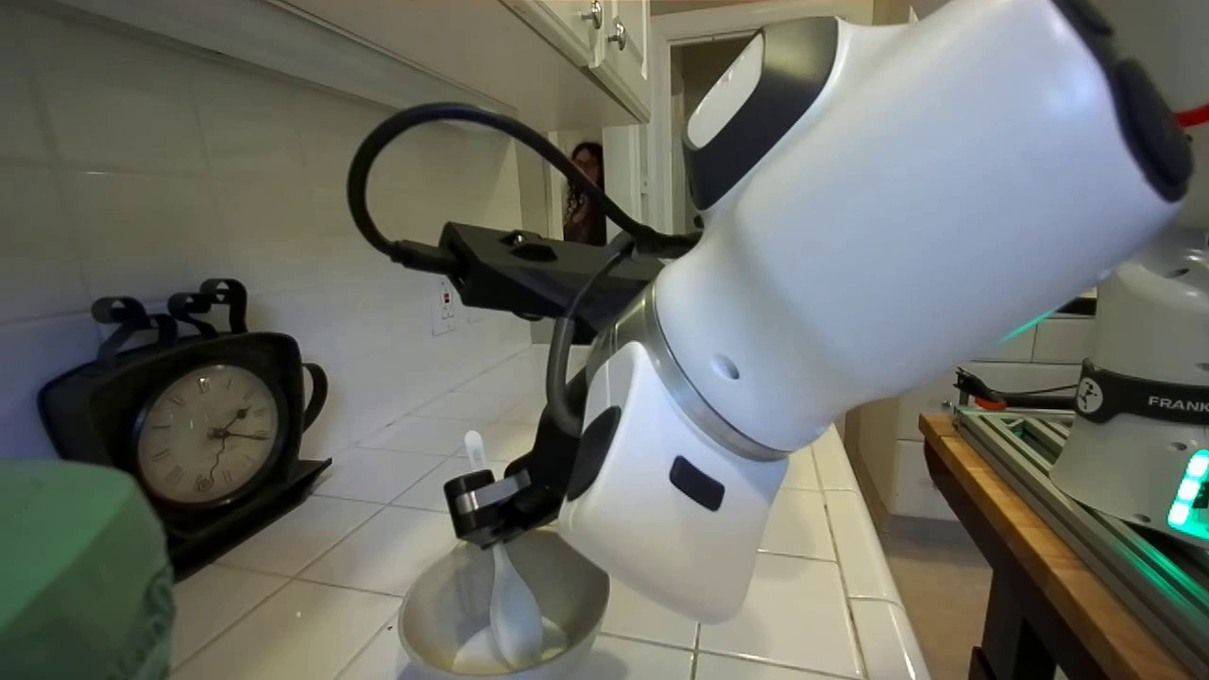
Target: Use the white spoon to stir the grey bowl then return the spoon to the white plate.
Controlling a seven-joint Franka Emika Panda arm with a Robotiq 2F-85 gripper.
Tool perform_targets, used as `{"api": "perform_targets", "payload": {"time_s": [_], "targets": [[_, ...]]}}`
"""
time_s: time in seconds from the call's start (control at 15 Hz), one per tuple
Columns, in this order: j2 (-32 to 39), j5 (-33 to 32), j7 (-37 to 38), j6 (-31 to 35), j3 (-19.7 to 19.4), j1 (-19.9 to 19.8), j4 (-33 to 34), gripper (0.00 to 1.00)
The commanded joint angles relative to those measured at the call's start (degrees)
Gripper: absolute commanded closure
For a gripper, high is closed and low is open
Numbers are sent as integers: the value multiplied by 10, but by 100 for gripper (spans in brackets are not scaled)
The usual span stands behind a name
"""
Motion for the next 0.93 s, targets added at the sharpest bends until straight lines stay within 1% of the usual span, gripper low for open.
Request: {"api": "perform_targets", "payload": {"time_s": [0.0,0.47,0.67,0.87], "targets": [[3,-17,15,1,4,5,6,97],[19,-34,19,-3,-9,3,31,97],[15,-31,19,-5,-17,-2,24,97],[4,-16,15,-7,-15,-6,9,97]]}}
